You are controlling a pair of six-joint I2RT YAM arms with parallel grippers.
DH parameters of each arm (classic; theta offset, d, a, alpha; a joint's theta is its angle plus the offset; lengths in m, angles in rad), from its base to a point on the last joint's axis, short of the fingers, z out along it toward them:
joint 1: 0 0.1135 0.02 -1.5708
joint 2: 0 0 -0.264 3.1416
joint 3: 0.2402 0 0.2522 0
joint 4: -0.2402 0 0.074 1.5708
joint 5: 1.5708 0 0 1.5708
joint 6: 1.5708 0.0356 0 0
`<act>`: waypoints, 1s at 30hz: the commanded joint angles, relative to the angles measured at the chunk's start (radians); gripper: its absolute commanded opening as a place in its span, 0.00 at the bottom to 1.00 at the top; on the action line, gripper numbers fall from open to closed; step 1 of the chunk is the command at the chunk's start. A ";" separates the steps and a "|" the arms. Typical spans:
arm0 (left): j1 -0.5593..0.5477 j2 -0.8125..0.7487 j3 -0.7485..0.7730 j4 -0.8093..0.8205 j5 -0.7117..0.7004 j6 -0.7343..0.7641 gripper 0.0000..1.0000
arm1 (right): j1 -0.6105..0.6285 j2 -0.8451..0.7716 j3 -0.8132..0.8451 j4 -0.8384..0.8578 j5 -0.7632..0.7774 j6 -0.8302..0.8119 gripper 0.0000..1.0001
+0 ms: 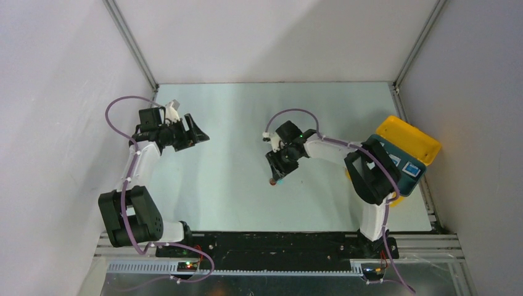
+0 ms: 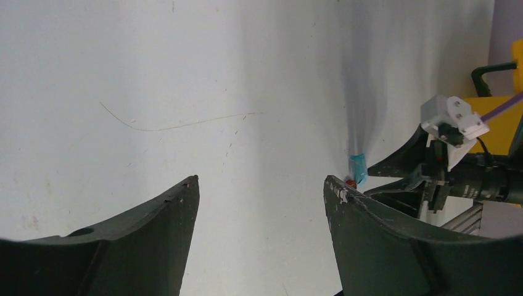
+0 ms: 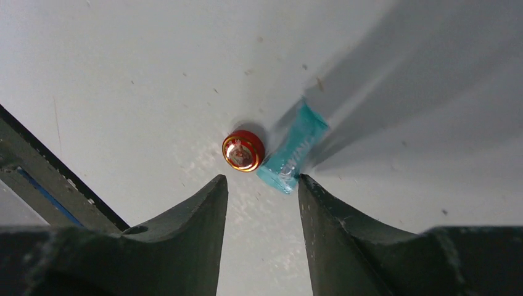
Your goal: Organize the medicine kit
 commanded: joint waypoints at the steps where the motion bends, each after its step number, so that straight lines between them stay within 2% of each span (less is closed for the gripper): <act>1: -0.005 0.001 0.025 -0.007 0.000 0.028 0.78 | 0.030 0.057 0.090 0.009 0.040 0.067 0.49; 9: -0.004 -0.009 0.021 -0.008 0.008 0.030 0.78 | 0.050 0.175 0.171 -0.040 0.082 0.076 0.39; 12: -0.004 -0.013 0.020 -0.008 0.011 0.029 0.78 | 0.045 0.196 0.178 -0.048 0.088 0.070 0.30; 15: -0.005 -0.023 0.018 -0.008 0.012 0.031 0.78 | 0.039 0.178 0.176 -0.057 0.102 0.043 0.22; 16: -0.005 -0.023 0.018 -0.007 0.012 0.030 0.78 | 0.036 0.160 0.174 -0.058 0.108 0.036 0.16; 19: -0.005 -0.018 0.022 -0.008 0.015 0.028 0.78 | 0.027 0.119 0.166 -0.062 0.146 0.004 0.13; 24: -0.006 -0.014 0.031 -0.008 0.027 0.021 0.78 | 0.008 -0.075 0.133 -0.091 0.213 -0.093 0.13; 30: -0.020 0.031 0.052 -0.008 0.024 0.012 0.78 | -0.014 -0.465 -0.041 -0.071 0.339 -0.336 0.14</act>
